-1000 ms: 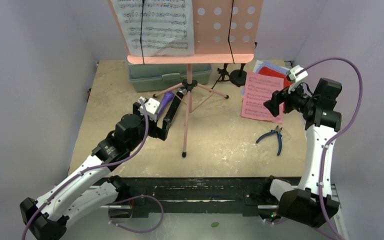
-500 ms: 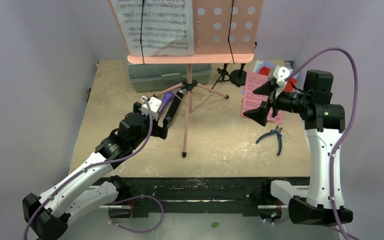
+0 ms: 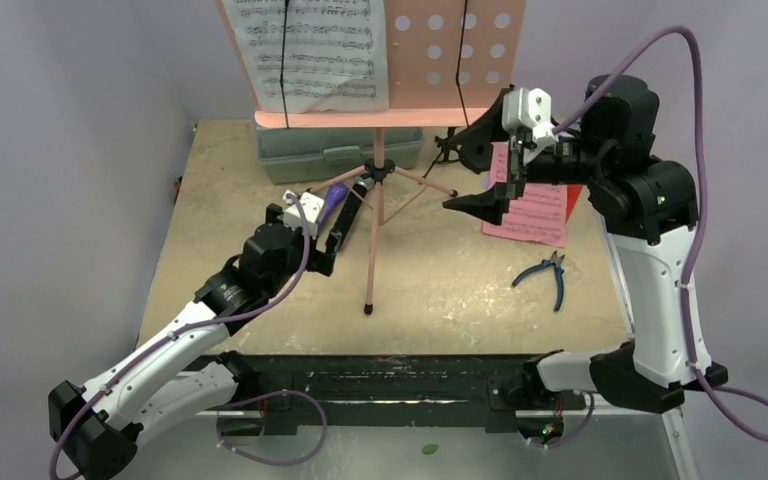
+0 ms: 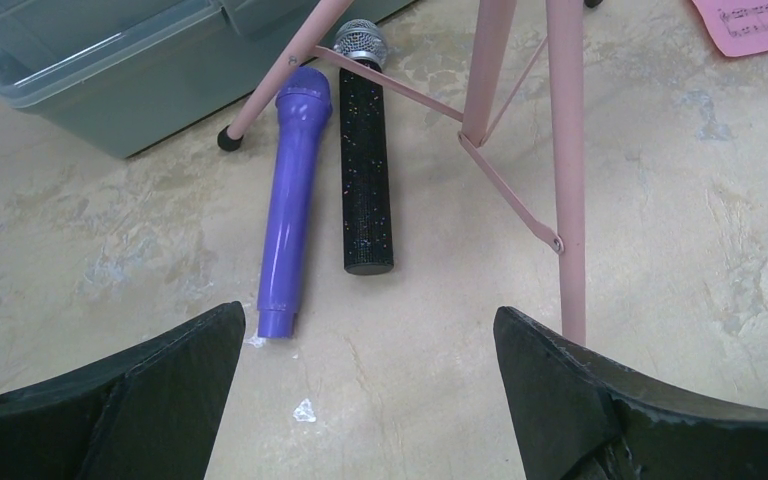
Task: Pack up the instrument practice props
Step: Pick up the sheet music from the music stand.
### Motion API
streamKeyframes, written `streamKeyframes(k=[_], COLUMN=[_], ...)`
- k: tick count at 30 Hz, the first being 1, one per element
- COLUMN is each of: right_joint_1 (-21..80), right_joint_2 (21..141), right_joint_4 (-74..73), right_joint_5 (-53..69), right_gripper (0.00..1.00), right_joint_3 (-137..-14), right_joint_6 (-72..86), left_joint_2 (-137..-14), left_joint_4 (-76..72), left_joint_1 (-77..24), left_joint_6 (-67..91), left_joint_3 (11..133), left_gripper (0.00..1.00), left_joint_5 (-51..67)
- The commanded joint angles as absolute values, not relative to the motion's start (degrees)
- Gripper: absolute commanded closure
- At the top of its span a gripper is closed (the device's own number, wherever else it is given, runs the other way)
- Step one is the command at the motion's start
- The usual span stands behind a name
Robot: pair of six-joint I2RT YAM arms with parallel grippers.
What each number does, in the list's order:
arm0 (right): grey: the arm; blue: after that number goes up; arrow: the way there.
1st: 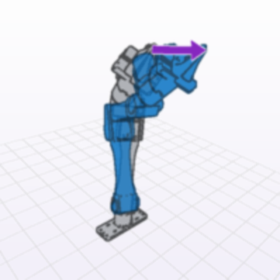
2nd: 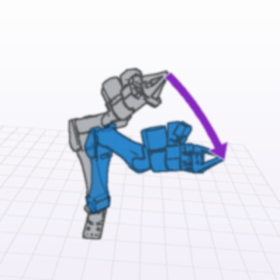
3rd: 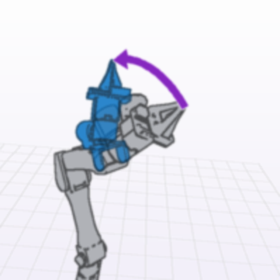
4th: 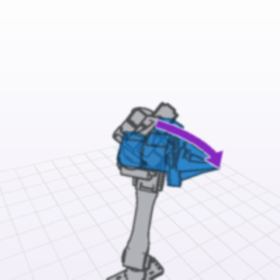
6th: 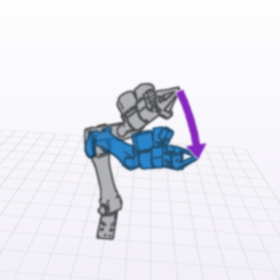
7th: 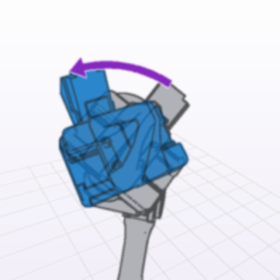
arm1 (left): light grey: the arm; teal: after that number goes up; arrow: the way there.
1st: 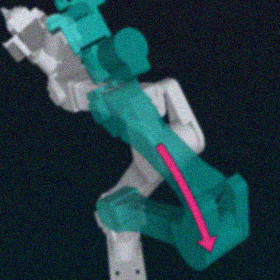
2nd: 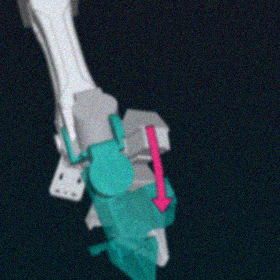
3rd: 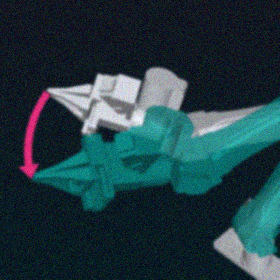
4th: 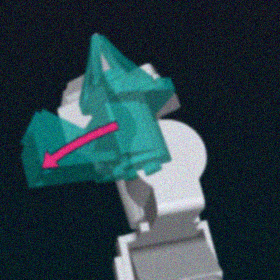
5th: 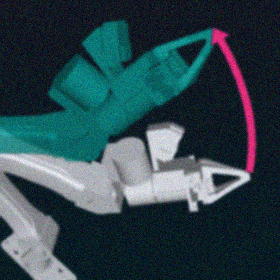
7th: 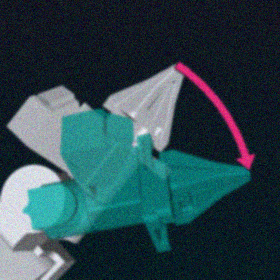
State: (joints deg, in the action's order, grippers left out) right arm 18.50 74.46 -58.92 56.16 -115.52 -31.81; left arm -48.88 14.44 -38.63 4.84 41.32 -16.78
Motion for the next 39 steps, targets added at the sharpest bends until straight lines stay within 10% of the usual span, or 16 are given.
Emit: streamKeyframes(k=[1,39], right_joint_1=[23.9,40.29], right_joint_2=[78.49,100.48], right_joint_4=[-56.55,-39.0], right_joint_5=[51.98,19.7], right_gripper=[0.01,0.01], right_joint_3=[-124.76,-152.96], right_joint_6=[-28.43,-16.23], left_joint_2=[-48.3,-50.78], left_joint_4=[12.51,12.05], left_joint_1=[-38.16,-38.14], left_joint_6=[4.0,2.77], left_joint_3=[40.44,40.86], left_gripper=[0.05,0.04], left_joint_5=[-18.4,-18.79])
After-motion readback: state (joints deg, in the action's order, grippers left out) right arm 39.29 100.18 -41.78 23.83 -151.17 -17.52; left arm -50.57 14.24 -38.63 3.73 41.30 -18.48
